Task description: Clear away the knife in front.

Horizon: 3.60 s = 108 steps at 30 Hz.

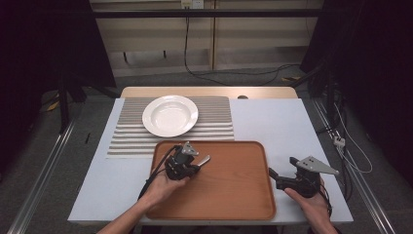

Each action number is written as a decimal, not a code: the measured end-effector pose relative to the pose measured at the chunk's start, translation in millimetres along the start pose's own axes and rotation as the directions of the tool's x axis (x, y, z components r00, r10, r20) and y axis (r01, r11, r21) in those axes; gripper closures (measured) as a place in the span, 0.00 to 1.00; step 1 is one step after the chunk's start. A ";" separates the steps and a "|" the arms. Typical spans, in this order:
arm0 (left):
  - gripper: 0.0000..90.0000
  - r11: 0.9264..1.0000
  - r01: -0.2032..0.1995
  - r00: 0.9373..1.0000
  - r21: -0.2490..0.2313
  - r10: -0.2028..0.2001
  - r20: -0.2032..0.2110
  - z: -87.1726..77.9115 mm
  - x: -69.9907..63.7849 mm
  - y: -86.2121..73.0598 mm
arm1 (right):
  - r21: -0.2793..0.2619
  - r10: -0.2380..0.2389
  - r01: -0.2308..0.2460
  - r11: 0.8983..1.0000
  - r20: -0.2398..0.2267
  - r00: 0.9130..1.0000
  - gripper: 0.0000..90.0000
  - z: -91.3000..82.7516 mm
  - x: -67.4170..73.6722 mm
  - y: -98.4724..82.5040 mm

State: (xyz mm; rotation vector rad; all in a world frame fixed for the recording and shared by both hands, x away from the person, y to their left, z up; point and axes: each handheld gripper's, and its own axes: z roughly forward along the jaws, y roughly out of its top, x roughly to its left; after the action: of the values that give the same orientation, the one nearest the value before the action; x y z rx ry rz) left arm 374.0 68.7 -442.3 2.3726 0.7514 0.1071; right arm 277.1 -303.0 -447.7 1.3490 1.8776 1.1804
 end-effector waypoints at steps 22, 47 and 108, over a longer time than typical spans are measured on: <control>1.00 0.999 0.033 0.998 0.005 -0.033 -0.051 0.5 16.7 4.8 | 0.004 -0.008 0.008 1.000 -0.004 1.000 0.12 2.5 0.9 1.4; 1.00 0.997 0.077 0.992 0.029 -0.074 -0.106 -15.5 37.1 -8.1 | 0.003 -0.008 0.008 1.000 -0.008 1.000 0.12 2.9 1.7 1.7; 1.00 0.987 0.158 0.975 -0.005 -0.157 -0.159 -47.0 59.1 -47.5 | 0.013 -0.009 0.009 1.000 -0.010 1.000 0.12 7.0 2.7 2.1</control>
State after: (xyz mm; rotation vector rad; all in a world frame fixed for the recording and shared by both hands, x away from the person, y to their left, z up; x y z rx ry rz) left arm 387.9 156.8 -440.0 2.3217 1.0141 0.2284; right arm 282.8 -298.0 -449.0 1.3426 1.8992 1.1739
